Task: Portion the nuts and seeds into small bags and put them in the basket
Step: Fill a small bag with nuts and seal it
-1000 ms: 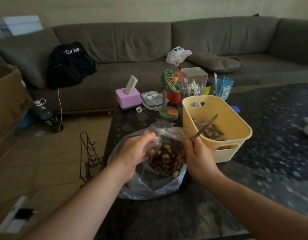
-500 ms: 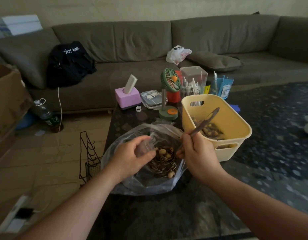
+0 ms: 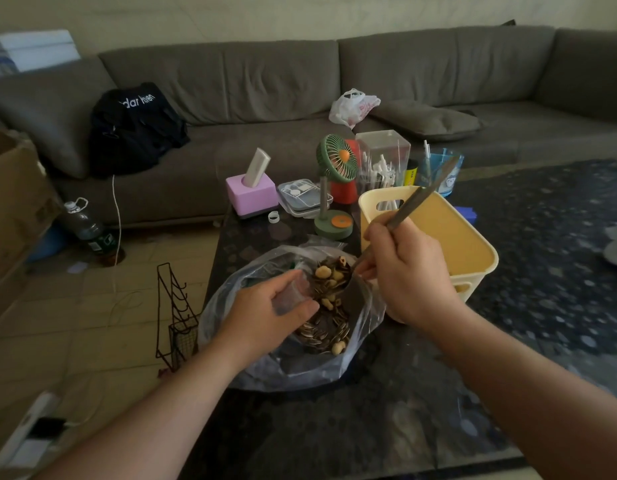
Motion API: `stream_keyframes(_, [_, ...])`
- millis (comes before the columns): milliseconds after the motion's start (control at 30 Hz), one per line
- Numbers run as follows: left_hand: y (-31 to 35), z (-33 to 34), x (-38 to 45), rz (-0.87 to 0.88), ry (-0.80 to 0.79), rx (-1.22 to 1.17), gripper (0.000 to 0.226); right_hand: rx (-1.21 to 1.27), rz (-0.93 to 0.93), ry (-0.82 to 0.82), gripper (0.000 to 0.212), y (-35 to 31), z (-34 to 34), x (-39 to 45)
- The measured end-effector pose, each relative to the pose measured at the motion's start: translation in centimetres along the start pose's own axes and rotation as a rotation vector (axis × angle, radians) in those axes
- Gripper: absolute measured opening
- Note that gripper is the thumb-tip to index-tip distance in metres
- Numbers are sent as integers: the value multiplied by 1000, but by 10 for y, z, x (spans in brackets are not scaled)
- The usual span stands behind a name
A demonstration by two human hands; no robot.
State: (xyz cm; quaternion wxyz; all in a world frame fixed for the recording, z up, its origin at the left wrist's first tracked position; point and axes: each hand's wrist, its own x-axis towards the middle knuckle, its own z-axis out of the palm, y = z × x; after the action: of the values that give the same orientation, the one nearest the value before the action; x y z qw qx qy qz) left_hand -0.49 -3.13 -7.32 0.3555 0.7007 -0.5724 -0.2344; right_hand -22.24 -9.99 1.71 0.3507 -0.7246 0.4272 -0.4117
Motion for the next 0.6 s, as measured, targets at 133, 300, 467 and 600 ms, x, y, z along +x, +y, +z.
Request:
stream_keyframes(133, [1,7,3,19,-35,-59,88,12,-25,8,23,-5,0,4])
stream_keyframes(300, [-4,13,6,16,-58,-38,107,-61,-39,-62,25,-5,6,3])
stream_keyframes(467, [-5,14,8,-22,-62,-56,99,-69,-79,-86,24,-4,7,3])
stream_keyframes(600, [4,12,9,-118,-69,-79,79,-186,-247,-131,23,-2,8,1])
